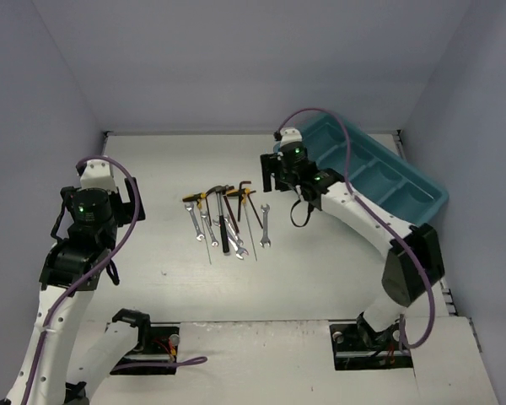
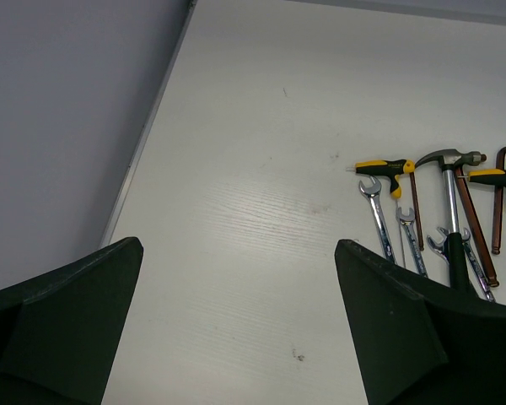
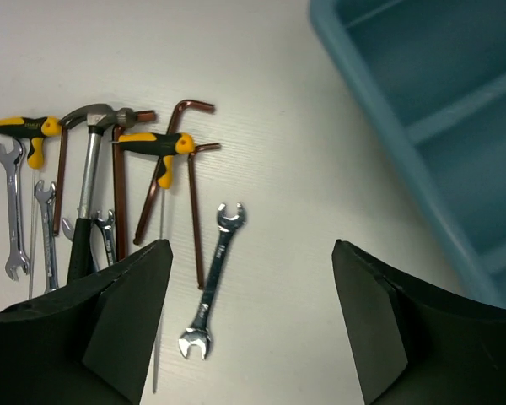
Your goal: Sort the tools into containers
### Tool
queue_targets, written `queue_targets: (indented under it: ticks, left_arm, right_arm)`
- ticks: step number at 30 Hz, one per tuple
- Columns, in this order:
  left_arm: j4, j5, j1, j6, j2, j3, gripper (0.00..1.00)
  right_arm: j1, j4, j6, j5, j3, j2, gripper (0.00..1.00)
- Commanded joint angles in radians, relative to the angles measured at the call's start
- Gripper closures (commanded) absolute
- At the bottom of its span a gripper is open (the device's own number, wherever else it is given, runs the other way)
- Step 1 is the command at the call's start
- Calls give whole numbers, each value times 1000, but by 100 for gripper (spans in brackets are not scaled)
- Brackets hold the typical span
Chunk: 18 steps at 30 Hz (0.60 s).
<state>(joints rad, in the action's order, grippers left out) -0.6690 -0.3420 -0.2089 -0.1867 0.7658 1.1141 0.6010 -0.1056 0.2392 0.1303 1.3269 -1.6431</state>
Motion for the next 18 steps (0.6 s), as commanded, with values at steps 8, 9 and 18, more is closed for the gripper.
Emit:
queue_targets:
  ticks: [8,9,18]
  left_arm:
    - [0,21,-7,-11,2,-16,5]
    - [-2,28,-7,-13,3,-18,5]
    - [-7,30,-14,-16,12,-26,4]
  right_arm:
    - [82,36,131,14,167,-285,64]
    - [87,37,136,12,175,-308,66]
    - [109,49,180,-9,223,-429,69]
